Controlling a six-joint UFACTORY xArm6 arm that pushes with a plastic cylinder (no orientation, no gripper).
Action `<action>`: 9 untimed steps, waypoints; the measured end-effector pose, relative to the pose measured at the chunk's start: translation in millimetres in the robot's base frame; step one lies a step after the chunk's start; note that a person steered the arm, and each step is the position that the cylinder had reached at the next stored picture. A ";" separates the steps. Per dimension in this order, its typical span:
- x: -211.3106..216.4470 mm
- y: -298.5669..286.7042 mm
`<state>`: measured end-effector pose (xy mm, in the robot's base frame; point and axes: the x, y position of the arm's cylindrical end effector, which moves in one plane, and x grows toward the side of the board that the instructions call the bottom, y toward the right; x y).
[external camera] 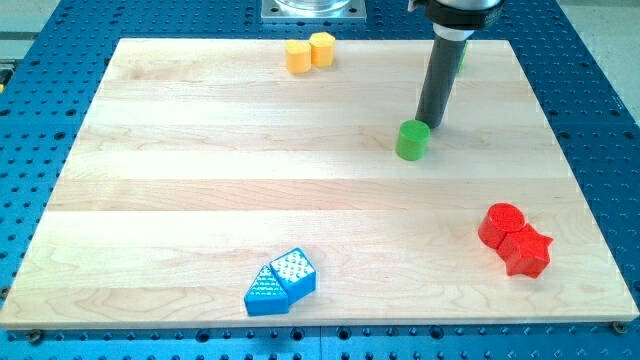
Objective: Place the green circle to the left of the green star
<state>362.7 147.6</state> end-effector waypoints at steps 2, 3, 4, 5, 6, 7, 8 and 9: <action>-0.7 -0.5; -0.5 0.2; 5.7 50.8; 10.1 46.0; 76.6 58.1; 72.5 8.0; 42.8 3.5; 93.4 -2.1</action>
<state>456.1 145.5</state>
